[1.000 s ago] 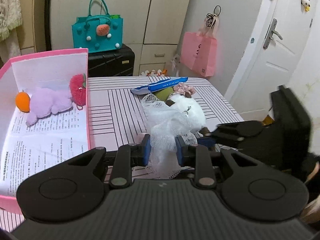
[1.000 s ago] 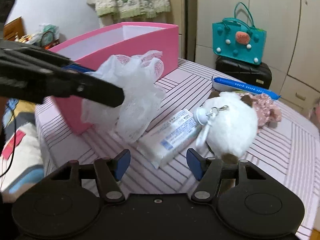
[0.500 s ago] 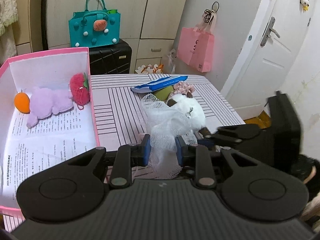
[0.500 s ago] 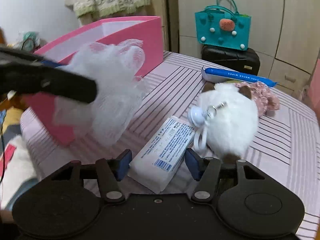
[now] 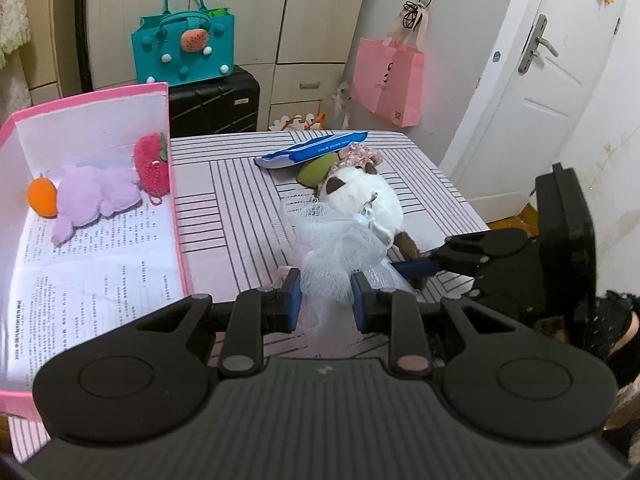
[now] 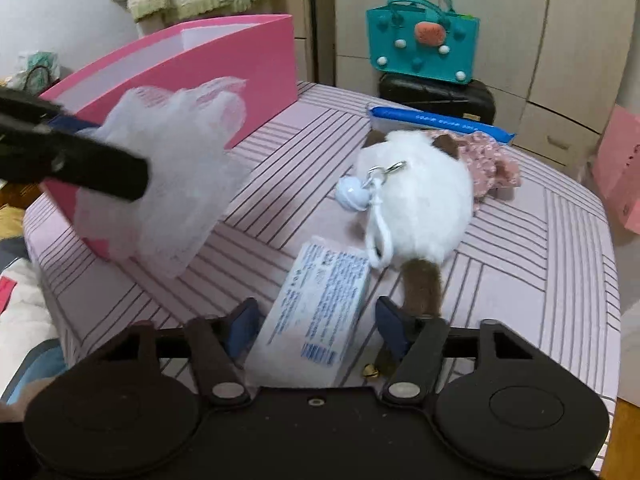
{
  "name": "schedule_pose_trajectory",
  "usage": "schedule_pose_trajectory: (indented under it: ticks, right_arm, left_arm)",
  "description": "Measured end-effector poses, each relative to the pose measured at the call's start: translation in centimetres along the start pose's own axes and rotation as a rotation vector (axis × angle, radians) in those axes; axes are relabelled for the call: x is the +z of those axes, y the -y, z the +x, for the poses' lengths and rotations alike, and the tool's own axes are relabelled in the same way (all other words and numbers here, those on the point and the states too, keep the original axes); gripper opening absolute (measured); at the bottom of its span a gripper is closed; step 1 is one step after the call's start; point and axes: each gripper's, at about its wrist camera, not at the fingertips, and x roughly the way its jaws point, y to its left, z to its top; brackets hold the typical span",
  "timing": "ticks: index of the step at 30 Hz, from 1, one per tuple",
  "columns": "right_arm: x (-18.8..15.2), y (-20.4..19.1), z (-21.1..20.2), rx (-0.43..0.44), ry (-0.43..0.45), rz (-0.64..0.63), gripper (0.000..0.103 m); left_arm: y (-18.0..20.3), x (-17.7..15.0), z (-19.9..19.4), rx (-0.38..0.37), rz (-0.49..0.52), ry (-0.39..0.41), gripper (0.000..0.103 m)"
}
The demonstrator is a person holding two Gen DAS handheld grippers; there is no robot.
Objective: Organize soft objects
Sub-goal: 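Grasp the white wipes packet with the right gripper while the left holds the puff, then carry the mesh puff and white packet over the pink box with both grippers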
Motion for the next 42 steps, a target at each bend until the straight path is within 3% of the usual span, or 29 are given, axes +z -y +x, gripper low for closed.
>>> schedule_pose_trajectory:
  ticks: [13, 25, 32, 36, 39, 42]
  right_arm:
    - [-1.2, -0.1, -4.5, 0.051, -0.052, -0.004, 0.046]
    - [0.9, -2.1, -8.4, 0.247, -0.086, 0.013, 0.046]
    - [3.5, -4.0, -9.8, 0.364, -0.109, -0.008, 0.046]
    - [5.7, -5.0, -10.0, 0.47, -0.08, -0.02, 0.046]
    - [7.4, -6.1, -10.1, 0.471, -0.034, -0.066, 0.046]
    - [9.2, -7.2, -10.0, 0.478, -0.005, -0.098, 0.046]
  left_arm:
    - [0.6, -1.5, -2.9, -0.016, 0.026, -0.096, 0.025]
    - [-1.5, -1.3, -8.1, -0.052, -0.012, -0.134, 0.025]
    - [-3.6, -1.3, -11.6, -0.003, -0.046, -0.075, 0.025]
    - [-5.6, -1.1, -13.8, 0.026, -0.101, 0.009, 0.025]
    - [-7.3, -0.7, -16.0, 0.037, -0.133, 0.105, 0.025]
    - [-8.7, 0.4, -16.3, 0.081, -0.132, 0.128, 0.025]
